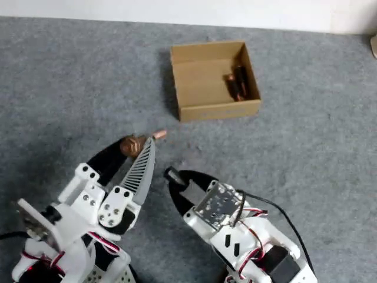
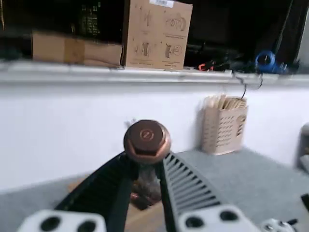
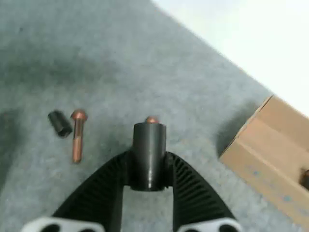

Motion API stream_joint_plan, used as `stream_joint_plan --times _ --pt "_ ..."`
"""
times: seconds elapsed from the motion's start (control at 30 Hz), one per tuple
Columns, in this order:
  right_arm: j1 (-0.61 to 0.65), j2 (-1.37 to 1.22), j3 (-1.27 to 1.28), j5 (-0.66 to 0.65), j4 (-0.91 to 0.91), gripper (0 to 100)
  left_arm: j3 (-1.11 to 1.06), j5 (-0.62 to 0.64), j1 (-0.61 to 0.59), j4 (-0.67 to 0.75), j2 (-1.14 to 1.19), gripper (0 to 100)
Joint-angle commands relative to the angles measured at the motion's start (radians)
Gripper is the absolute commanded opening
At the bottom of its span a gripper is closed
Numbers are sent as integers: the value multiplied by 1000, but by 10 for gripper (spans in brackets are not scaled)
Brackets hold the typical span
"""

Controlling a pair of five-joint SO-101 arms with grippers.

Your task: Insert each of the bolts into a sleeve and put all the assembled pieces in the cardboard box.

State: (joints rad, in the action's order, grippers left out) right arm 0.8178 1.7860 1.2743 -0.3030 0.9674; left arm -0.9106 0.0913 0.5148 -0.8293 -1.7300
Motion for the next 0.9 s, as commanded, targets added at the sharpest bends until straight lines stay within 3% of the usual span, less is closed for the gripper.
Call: stream_joint_plan --times 0.0,0.13,0.2,0.53,0.8,0.87 --pt "-31 1 -45 -15 35 5 127 -71 120 -77 193 5" --pt "-116 1 -45 -15 44 5 242 -186 291 -196 415 5" --pt "-150 1 -45 -15 41 5 311 -207 312 -230 507 5" --pt "-194 2 -42 -15 -16 5 512 -204 300 -298 529 5" --pt "-194 2 -47 -5 -18 5 450 -137 171 -287 542 5" --pt "-194 27 -47 64 -44 5 427 -135 171 -261 541 5"
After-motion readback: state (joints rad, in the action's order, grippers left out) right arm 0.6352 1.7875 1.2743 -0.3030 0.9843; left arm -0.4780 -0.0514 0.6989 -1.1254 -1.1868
